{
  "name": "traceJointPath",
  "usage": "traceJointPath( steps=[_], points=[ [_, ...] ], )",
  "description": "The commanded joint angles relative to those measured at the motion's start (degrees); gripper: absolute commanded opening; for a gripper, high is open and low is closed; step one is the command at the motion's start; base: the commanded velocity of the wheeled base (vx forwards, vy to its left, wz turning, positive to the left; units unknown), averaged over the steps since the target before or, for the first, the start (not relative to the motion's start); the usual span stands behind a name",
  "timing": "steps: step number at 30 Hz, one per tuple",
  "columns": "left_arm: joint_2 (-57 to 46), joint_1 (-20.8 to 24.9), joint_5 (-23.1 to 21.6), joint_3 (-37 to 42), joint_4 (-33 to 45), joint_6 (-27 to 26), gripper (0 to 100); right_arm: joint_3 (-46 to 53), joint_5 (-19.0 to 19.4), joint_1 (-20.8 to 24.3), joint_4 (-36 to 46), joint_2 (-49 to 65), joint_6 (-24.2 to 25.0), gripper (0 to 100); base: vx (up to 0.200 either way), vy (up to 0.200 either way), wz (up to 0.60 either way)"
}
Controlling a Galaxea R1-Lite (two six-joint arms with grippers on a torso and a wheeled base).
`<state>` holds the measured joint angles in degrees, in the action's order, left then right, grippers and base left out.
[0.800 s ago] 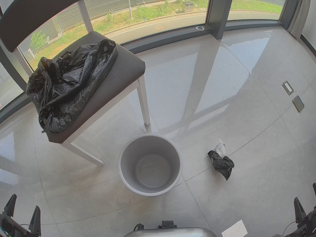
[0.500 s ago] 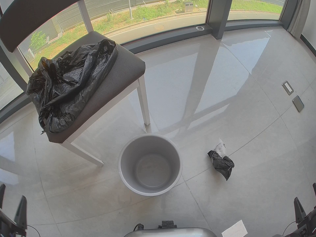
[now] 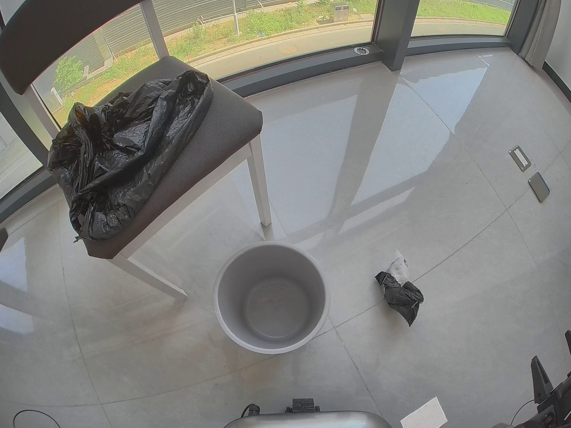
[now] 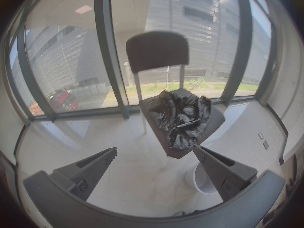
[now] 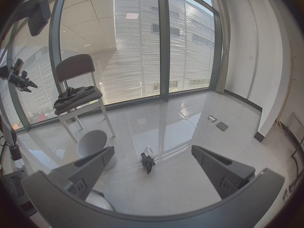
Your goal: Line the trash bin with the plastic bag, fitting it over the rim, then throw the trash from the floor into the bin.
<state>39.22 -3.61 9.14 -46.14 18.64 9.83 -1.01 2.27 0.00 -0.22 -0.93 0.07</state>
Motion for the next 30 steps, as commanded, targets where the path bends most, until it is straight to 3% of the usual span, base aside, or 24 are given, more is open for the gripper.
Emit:
traceJointPath(
  steps=[1,9,14,28,30],
  points=[
    [22.0,-4.4,2.6,-11.0,8.9,5.6,100,1.0,0.0,0.0,0.0,0.7,-0.2,100,0.0,0.0,0.0],
    [27.1,-3.7,1.8,-11.5,9.2,8.7,100,1.0,0.0,0.0,0.0,0.7,-0.1,100,0.0,0.0,0.0],
    [29.3,-4.0,-1.2,-11.6,8.9,11.4,100,1.0,-0.1,0.0,0.0,0.8,-0.2,100,0.0,0.0,0.0],
    [36.4,-2.4,-3.6,-10.7,-0.2,16.7,100,1.0,-0.5,0.0,0.0,0.8,-0.7,100,0.0,0.0,0.0],
    [38.6,-1.8,-3.9,-10.8,-3.5,19.8,100,1.0,-0.5,0.0,0.0,0.8,-0.7,100,0.0,0.0,0.0]
  ],
)
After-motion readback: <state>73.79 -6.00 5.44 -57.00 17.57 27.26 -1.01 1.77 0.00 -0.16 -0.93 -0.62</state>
